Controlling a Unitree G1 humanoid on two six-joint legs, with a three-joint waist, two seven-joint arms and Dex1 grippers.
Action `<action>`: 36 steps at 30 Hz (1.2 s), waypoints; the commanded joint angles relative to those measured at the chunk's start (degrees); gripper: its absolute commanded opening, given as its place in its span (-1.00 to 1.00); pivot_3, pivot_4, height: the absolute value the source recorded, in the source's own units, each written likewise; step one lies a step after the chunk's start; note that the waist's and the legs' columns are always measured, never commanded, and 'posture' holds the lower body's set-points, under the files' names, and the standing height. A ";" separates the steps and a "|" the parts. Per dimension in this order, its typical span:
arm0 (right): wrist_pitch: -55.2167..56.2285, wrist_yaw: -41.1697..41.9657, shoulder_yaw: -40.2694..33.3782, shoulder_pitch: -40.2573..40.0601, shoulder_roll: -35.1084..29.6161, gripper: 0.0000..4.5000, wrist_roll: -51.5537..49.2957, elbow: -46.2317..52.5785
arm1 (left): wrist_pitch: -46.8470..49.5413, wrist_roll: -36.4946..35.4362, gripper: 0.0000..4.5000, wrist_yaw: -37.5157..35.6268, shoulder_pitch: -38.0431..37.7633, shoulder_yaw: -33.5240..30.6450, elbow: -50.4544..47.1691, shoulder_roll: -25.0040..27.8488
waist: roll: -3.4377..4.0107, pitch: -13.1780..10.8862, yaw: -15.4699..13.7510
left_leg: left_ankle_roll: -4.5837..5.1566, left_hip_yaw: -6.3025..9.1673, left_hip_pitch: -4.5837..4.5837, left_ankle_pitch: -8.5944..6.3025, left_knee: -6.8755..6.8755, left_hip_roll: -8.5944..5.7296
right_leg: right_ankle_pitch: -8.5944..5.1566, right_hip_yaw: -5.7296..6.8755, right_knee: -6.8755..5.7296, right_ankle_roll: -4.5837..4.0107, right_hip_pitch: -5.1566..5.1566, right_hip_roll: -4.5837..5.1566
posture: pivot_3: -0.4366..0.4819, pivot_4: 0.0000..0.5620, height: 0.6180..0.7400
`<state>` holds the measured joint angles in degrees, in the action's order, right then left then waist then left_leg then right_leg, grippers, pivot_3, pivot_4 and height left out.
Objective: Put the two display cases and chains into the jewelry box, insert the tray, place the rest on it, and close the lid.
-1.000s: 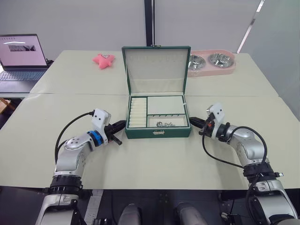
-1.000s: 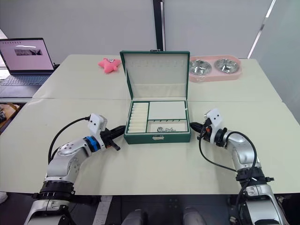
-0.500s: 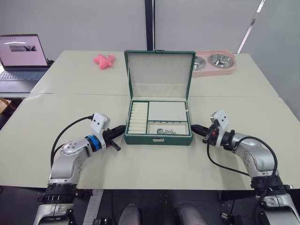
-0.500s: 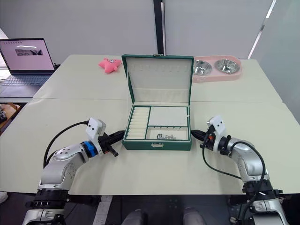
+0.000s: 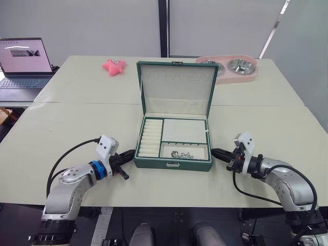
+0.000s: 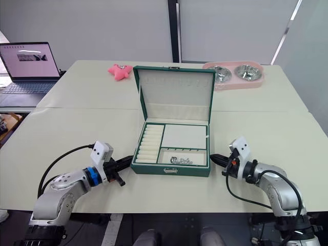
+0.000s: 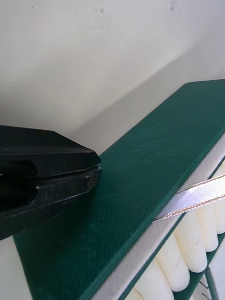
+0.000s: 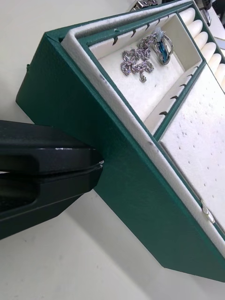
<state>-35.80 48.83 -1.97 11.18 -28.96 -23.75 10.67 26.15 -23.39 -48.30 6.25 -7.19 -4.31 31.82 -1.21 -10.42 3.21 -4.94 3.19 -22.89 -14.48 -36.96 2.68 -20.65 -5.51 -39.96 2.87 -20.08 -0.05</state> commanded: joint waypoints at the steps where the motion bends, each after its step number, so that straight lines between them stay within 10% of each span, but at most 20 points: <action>1: -0.05 1.54 2.61 0.39 1.26 -1.00 -2.56 3.20 | 1.33 -2.85 -1.00 -3.89 -1.24 3.63 -4.60 -0.56 | 0.00 0.00 0.02 | 0.00 0.00 0.00 0.00 0.00 0.00 | 0.00 0.00 0.00 0.00 0.00 0.00 | -0.05 -0.47 1.00; 36: 0.89 1.86 -3.84 1.35 -1.72 -1.00 -3.75 -0.08 | -7.92 -1.36 -1.00 -1.17 -4.84 -3.21 -5.12 -0.37 | -0.02 -0.02 -0.05 | 0.00 0.00 -0.04 0.00 -0.01 0.00 | 0.00 0.00 0.00 0.00 -0.03 -0.01 | -0.05 -0.47 1.00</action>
<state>-35.88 49.22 -3.66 11.43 -29.64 -25.76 9.66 21.16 -23.88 -48.51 2.08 -8.45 -6.56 31.26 -1.23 -10.44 3.16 -4.94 3.19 -22.93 -14.48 -36.96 2.69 -20.65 -5.51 -39.96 2.87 -20.11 -0.05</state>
